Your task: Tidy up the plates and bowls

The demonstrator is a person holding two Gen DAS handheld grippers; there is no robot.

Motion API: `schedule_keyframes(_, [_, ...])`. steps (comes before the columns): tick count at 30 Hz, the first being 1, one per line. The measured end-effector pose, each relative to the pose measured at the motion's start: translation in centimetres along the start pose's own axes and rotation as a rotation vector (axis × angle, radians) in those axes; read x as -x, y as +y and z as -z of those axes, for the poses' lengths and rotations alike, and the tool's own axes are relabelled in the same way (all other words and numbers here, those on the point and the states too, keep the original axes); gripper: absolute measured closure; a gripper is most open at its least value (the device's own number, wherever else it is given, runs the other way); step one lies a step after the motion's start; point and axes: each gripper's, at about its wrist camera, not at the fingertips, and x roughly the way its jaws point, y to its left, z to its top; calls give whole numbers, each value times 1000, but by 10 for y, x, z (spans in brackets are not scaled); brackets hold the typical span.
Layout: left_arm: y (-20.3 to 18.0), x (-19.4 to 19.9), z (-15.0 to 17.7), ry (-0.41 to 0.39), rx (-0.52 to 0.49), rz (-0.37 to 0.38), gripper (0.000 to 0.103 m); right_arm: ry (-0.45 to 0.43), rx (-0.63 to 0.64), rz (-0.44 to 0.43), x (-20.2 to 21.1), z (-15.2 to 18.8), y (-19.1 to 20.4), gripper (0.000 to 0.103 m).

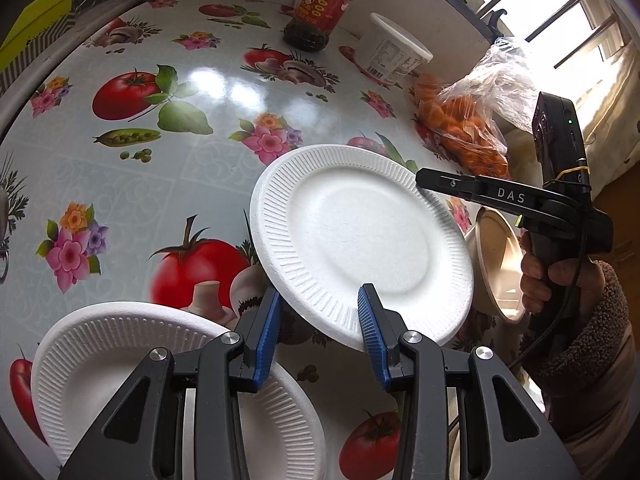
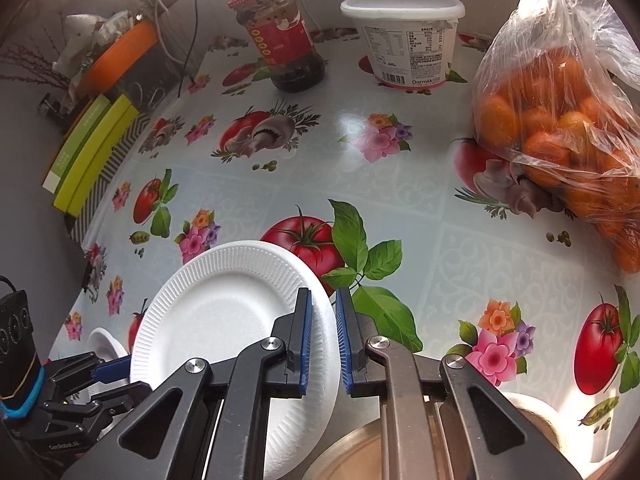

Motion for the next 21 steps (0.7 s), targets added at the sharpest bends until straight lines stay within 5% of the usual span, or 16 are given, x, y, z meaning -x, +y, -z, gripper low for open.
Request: schedule_keyframes(21, [20,58,29,-85,-18,-47,63,-65,63,-80,37,25,57,92])
